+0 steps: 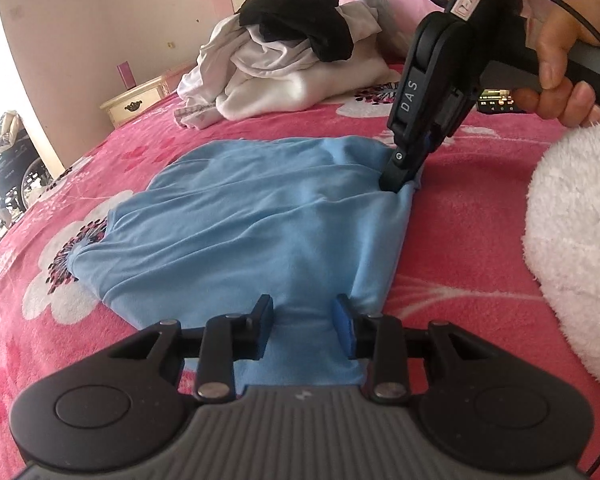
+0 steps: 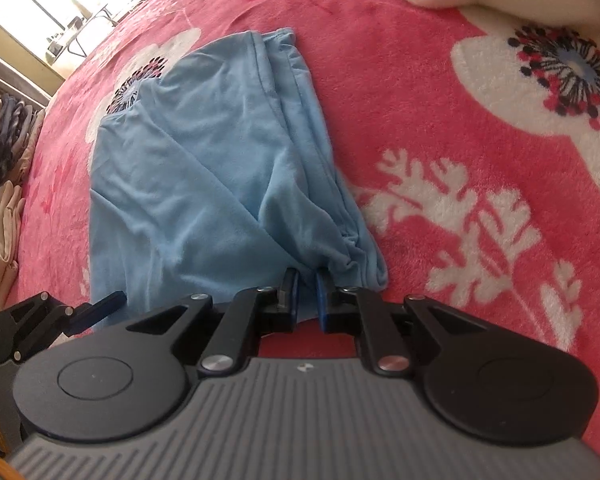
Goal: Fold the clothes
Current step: 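Open the left gripper and release the folded shirt side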
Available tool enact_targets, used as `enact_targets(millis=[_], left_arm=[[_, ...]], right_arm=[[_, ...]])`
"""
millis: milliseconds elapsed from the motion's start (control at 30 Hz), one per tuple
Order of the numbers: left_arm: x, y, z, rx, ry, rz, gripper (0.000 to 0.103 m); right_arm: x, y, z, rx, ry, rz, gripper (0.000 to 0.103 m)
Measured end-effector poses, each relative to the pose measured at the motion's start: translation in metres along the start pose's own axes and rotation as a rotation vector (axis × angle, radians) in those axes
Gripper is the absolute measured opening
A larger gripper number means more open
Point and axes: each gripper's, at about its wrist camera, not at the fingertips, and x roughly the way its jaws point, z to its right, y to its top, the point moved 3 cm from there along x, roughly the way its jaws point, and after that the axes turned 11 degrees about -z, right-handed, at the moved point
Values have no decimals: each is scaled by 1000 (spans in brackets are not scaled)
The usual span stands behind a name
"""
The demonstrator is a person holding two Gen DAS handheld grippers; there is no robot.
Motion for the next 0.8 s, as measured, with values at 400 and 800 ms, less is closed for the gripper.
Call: enact_targets(millis=[400, 800], left_arm=[[-6, -16, -28, -205, -80, -21, 59], [-24, -37, -46, -315, -126, -44, 61]], right_arm=[[0, 1, 1, 8, 5, 5, 8], [-1, 3, 3, 1, 3, 3, 8]])
